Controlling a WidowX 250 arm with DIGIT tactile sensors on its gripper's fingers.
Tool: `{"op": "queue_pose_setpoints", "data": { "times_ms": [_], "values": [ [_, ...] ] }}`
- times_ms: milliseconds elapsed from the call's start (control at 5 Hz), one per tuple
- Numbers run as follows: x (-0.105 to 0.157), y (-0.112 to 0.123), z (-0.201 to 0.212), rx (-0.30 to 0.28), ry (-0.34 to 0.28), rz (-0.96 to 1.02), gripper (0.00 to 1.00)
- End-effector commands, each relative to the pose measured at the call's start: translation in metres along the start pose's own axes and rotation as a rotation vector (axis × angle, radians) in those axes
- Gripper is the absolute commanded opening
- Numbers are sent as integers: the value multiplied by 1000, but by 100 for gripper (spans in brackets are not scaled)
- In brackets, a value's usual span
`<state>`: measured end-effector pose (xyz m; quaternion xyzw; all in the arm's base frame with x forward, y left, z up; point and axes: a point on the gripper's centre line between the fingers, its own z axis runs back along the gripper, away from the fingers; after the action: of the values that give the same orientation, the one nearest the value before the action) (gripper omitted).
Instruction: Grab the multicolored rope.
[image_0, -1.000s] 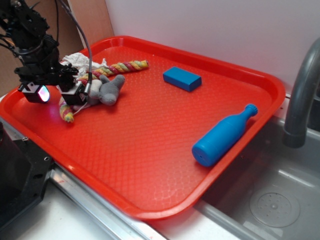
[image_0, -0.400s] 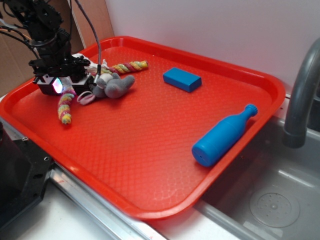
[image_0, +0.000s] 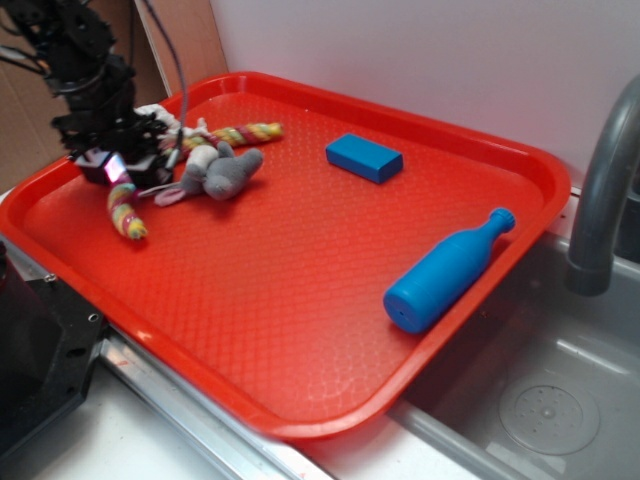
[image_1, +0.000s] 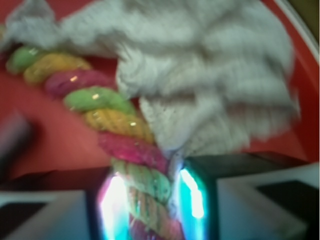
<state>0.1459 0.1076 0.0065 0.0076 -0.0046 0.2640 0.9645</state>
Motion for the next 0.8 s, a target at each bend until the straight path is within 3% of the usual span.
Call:
{"op": "queue_pose_setpoints", "data": {
  "times_ms": [0,200,400,600],
  "values": [
    [-67,9,93,-97,-14,-169,0],
    [-68,1,141,-41,-96,-220,0],
    [-39,-16,186,-50,-82,-310,0],
    [-18,-36,194,-50,-83,-399,0]
  ]
}}
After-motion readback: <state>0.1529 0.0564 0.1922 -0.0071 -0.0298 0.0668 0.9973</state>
